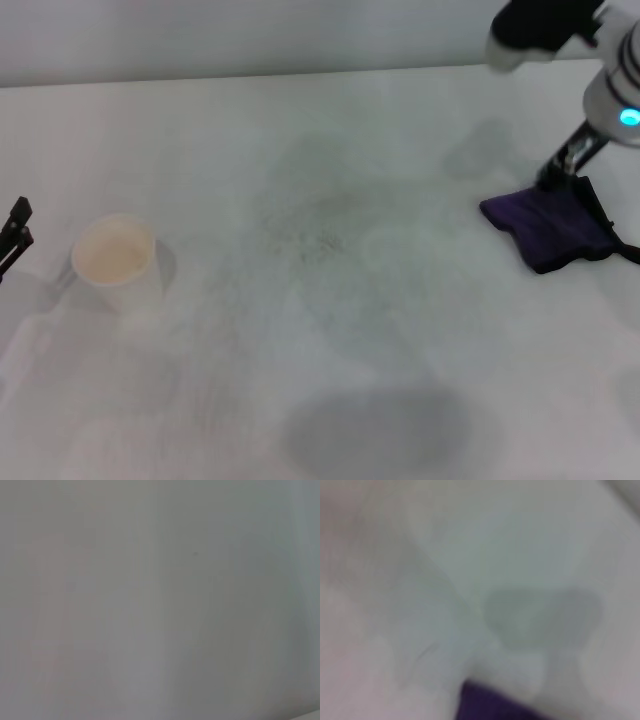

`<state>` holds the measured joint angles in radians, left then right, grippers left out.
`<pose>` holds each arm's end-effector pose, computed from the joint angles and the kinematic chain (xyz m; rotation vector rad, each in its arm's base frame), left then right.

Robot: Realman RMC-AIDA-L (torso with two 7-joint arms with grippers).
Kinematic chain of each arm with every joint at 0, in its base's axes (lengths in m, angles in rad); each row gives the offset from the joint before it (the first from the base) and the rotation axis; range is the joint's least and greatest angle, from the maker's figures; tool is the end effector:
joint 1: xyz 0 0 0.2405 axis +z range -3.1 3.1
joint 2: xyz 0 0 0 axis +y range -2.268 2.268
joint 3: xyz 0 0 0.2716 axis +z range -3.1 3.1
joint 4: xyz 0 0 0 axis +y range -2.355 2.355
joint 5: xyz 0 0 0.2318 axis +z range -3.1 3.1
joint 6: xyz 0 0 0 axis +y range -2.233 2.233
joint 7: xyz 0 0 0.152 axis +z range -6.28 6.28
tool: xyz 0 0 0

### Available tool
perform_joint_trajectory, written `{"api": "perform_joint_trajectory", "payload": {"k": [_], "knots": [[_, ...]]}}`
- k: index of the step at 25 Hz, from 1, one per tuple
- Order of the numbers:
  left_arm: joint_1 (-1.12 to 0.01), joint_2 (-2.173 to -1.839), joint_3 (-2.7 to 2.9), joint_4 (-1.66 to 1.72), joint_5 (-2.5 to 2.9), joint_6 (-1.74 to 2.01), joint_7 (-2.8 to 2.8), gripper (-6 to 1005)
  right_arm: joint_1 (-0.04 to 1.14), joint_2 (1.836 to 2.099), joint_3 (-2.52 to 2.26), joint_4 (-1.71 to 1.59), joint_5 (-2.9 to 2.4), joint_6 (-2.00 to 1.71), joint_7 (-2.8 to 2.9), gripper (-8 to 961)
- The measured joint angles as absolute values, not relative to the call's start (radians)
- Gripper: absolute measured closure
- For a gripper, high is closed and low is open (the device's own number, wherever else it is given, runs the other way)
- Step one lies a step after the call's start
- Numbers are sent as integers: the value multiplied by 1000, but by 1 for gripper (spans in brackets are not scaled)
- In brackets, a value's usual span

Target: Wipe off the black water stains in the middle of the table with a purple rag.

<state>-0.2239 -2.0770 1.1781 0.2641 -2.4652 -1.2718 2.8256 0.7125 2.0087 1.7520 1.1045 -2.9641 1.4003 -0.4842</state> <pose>-0.3822 0.2947 -0.0190 -1.8483 -0.3599 -0.6396 0.2484 0.4338 0.0235 -2.1899 0.8785 -0.8390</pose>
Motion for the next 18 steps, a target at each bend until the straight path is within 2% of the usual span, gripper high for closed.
{"api": "perform_joint_trajectory", "payload": {"k": [11,18], "knots": [[-228,-2076,1178,265,-2487,-1281,2824,115,593,2007,2016,1173,-2809,1095,-594,562],[-236,-2075,1178,265,-2490,-1275,2824,115,455,2004,2138,1120,-2407,826,-833,569]]}}
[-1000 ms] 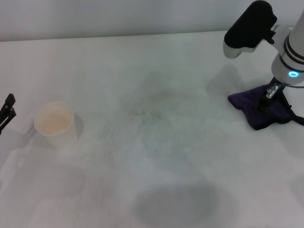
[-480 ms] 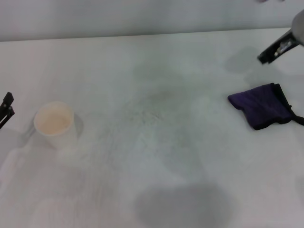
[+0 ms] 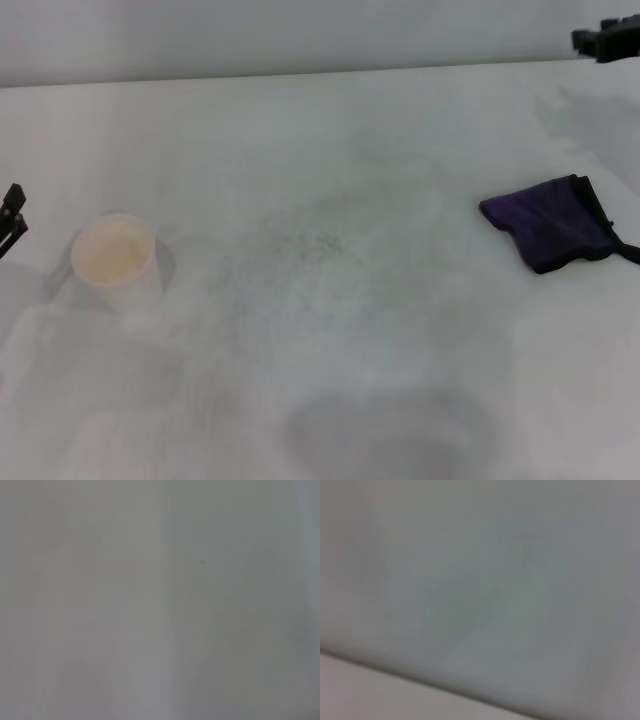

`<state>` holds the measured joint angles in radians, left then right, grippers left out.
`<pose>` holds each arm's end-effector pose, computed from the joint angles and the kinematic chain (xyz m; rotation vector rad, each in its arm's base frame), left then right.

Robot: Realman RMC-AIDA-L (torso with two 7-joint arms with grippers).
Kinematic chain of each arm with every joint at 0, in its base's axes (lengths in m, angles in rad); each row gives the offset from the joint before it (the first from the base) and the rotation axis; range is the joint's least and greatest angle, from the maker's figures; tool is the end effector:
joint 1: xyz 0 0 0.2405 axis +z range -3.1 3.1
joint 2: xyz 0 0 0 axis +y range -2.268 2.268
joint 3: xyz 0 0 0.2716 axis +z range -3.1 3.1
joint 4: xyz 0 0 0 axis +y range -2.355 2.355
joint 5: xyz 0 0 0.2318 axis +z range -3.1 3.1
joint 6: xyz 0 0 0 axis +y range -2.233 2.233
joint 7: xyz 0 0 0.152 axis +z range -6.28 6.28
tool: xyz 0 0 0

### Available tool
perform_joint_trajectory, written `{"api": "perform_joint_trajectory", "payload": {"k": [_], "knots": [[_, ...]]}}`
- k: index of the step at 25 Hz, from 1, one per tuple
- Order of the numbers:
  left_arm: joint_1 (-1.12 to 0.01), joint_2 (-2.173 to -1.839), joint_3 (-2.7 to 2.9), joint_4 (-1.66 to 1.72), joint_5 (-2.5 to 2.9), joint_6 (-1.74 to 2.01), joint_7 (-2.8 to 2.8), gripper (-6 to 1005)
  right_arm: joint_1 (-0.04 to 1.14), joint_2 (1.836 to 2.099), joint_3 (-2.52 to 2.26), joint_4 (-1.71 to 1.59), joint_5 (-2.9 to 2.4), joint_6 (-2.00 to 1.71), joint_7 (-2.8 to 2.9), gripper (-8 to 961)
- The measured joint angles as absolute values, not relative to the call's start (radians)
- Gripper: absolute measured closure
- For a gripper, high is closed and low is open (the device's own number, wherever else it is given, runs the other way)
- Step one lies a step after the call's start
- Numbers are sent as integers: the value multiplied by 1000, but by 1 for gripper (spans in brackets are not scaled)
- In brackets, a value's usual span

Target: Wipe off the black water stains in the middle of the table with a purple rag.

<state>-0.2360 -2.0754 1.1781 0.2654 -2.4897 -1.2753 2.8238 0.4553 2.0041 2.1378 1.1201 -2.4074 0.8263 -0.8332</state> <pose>-0.3792 0.3007 -0.0147 -1.8267 -0.3535 -0.6566 0.3150 0.4481 0.1058 -1.9145 0.9251 0.0980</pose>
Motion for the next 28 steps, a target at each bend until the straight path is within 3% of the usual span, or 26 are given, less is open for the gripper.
{"api": "perform_joint_trajectory", "payload": {"k": [6,16,28], "knots": [[-236,-2075,1178,265,-2490,-1275,2824,115,394,2003,2153,976,-2057,638,-1156,569],[-241,-2078,1178,252,-2498,-1273,2824,114,390,2005,2183,695,-1458,495,-1819,569],[-253,-2083,1177,212,-2662,-1255,2824,114,367,2011,2361,328,-752,978,-2624,569]]}}
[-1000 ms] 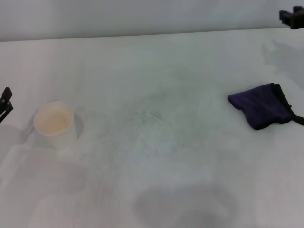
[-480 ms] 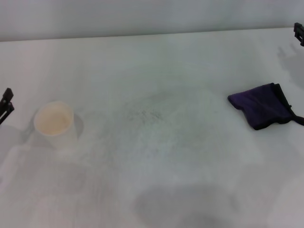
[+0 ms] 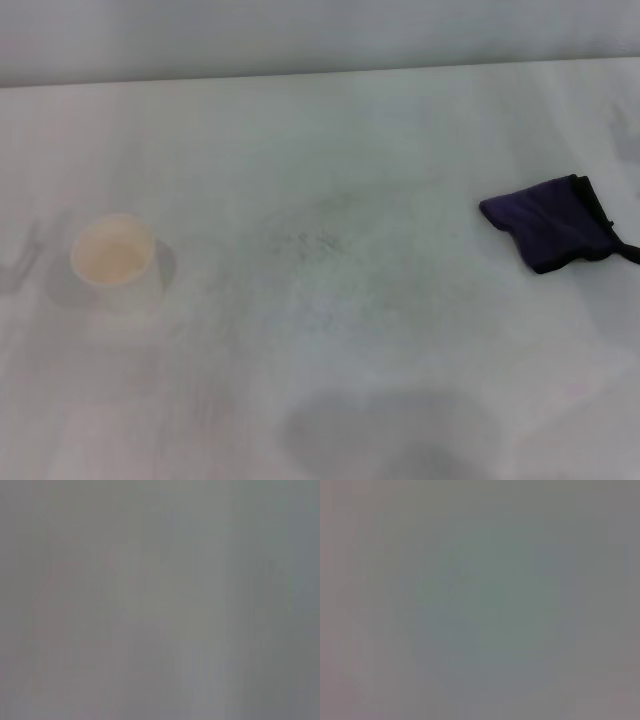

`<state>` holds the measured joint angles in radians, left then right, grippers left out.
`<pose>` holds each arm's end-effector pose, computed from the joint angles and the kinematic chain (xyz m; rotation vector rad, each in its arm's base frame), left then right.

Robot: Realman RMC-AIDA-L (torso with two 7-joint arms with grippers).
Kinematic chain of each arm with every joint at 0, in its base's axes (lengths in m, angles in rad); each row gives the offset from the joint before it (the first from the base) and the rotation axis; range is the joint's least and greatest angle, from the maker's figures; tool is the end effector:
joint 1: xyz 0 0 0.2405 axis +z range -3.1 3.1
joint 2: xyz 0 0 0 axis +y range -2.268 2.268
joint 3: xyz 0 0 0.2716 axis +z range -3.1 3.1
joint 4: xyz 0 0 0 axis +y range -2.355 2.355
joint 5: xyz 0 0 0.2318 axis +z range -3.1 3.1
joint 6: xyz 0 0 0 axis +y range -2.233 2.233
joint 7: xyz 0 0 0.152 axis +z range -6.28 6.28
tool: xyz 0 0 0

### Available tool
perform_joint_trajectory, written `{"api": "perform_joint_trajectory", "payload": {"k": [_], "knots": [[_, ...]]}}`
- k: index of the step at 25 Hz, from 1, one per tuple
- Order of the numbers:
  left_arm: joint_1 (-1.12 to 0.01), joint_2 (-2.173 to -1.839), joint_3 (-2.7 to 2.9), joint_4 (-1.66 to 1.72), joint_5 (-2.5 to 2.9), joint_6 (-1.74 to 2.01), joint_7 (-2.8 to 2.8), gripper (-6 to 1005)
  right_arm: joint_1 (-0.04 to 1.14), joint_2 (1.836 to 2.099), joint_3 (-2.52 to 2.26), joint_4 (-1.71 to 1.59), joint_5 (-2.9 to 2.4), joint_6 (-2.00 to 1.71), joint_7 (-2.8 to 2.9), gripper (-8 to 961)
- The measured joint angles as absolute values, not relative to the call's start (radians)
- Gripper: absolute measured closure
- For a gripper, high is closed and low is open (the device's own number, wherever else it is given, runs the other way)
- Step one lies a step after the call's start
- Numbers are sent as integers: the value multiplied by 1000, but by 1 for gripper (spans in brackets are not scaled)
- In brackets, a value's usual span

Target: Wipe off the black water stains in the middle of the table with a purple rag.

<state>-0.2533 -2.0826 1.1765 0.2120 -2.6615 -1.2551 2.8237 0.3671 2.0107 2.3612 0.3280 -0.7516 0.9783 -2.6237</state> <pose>-0.3920 0.3034 -0.0050 -1.6687 -0.4699 -0.6680 0.4171 0.3686 0.0767 -1.5078 0.5894 0.5770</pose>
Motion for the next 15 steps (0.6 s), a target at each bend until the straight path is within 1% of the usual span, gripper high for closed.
{"api": "perform_joint_trajectory", "payload": {"k": [9,15], "knots": [[-298,-2085,1177,135,-2829,-1251,2823,115,364,2008,2374,306,-682,1012,-2748,569],[-325,-2088,1181,127,-2843,-1255,2823,115,364,2011,2375,304,-676,1016,-2827,569]]}}
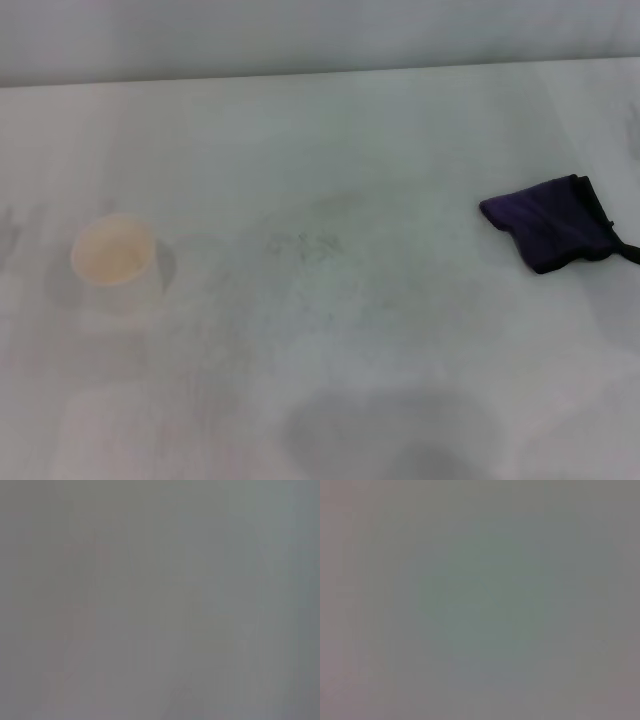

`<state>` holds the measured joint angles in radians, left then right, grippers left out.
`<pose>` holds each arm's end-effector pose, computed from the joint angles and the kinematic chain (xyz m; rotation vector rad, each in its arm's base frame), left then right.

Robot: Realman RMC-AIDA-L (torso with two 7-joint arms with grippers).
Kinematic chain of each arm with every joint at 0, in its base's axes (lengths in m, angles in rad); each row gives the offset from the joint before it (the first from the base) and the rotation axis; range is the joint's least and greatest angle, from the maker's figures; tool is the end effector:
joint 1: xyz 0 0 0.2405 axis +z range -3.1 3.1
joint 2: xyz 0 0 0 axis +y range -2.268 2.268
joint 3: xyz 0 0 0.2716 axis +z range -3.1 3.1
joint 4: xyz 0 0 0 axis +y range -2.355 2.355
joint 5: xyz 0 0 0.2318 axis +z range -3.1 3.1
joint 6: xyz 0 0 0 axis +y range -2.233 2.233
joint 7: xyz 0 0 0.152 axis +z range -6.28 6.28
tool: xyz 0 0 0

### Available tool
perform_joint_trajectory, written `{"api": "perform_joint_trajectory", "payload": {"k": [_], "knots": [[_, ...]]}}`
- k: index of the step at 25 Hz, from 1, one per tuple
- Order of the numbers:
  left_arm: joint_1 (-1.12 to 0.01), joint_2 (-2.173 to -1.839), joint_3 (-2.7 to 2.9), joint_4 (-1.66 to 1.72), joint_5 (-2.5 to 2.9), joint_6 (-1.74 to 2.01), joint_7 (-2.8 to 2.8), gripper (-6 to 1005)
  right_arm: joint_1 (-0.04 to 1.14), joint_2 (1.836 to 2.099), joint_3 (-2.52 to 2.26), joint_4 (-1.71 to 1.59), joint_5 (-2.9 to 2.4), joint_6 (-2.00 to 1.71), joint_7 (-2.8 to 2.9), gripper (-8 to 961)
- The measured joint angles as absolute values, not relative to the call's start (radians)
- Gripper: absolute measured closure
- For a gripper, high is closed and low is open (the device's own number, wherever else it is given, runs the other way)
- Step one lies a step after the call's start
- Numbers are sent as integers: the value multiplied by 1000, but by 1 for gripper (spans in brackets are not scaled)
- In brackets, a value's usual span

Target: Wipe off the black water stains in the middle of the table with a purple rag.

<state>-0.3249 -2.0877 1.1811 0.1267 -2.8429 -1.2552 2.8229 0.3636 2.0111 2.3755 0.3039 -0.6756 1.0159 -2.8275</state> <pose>-0.3936 0.3177 0.0008 -1.5277 -0.5575 -0.7099 0.4204 0.3629 0.0836 -1.4672 0.4586 0.4736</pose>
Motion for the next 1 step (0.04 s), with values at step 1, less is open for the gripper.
{"api": "perform_joint_trajectory", "payload": {"k": [1], "knots": [[-330,-2088,1182,126,-2843,-1255,2823,115,364,2012,2375,304,-675,1017,-2838,569]]}}
